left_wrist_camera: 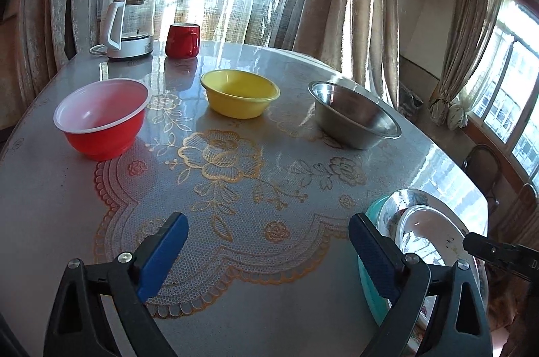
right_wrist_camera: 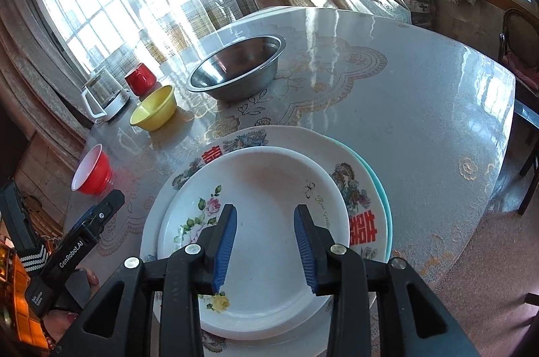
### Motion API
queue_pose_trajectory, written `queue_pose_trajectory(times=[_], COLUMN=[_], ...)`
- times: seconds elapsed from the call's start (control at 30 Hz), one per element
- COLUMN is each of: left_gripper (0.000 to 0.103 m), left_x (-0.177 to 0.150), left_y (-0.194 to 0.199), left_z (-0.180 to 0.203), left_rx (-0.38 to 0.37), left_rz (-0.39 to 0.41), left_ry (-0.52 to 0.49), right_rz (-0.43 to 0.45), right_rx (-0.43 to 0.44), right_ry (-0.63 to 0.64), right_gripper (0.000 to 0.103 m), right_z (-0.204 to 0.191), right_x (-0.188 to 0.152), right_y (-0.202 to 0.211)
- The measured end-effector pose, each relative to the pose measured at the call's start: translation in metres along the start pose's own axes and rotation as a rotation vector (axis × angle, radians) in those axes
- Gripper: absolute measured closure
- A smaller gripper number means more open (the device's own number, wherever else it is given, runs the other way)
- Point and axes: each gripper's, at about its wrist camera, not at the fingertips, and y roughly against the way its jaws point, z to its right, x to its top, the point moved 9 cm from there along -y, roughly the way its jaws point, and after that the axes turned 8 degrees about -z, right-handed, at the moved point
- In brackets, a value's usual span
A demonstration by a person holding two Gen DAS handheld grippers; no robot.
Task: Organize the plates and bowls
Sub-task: 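Move the right tool to the rim of the stainless steel bowl, then close the right tool on the steel bowl rim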
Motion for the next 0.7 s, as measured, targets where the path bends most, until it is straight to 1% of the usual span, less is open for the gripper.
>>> queue_pose_trajectory(times=[0.13, 0.2, 0.37, 0.4, 0.47, 0.57, 0.6, 0.7], left_gripper=[0.006, 0.006, 0.006, 0.006, 0.006, 0.006, 0.006, 0.006], left_x=[-0.003, -0.006, -0.015, -0.015, -0.013, 0.001, 0.009, 0.037], left_y=[-0.006, -0.011, -0.023, -0.023, -0.022, -0.019, -0.021, -0.028], left_z=[-0.008, -0.010, -0.005, -0.004, 0.000, 0.000, 0.000, 0.000], left_rx=[0.001, -0.004, -0.016, -0.007, -0.015, 0.007, 0.014, -0.005], left_rz=[-0.034, -0.064, -0.134, -0.134, -0.125, -0.087, -0.089, -0.106], left_ry=[0.041, 0.052, 0.048, 0.041, 0.033, 0.034, 0.038, 0.081], right_rz=[-0.005, -0.001, -0.012, -0.018, -0.035, -0.054, -0.063, -0.093], right_rx=[0.003, -0.007, -0.016, -0.018, -0.023, -0.011, 0.001, 0.029], right_ry=[-0.006, 0.000, -0.014, -0.013, -0.012, -0.020, -0.022, -0.032], right_gripper=[0.062, 0.060, 0.059, 0.059, 0.059, 0.055, 0.052, 0.051], right_z=[0.003, 0.007, 0.021, 0.024, 0.030, 0.038, 0.040, 0.043], right_x=[0.021, 0.034, 0.069, 0.077, 0.092, 0.117, 0.124, 0.145], right_y=[-0.002, -0.003, -0.016, -0.020, -0.029, -0.042, -0.047, -0.063])
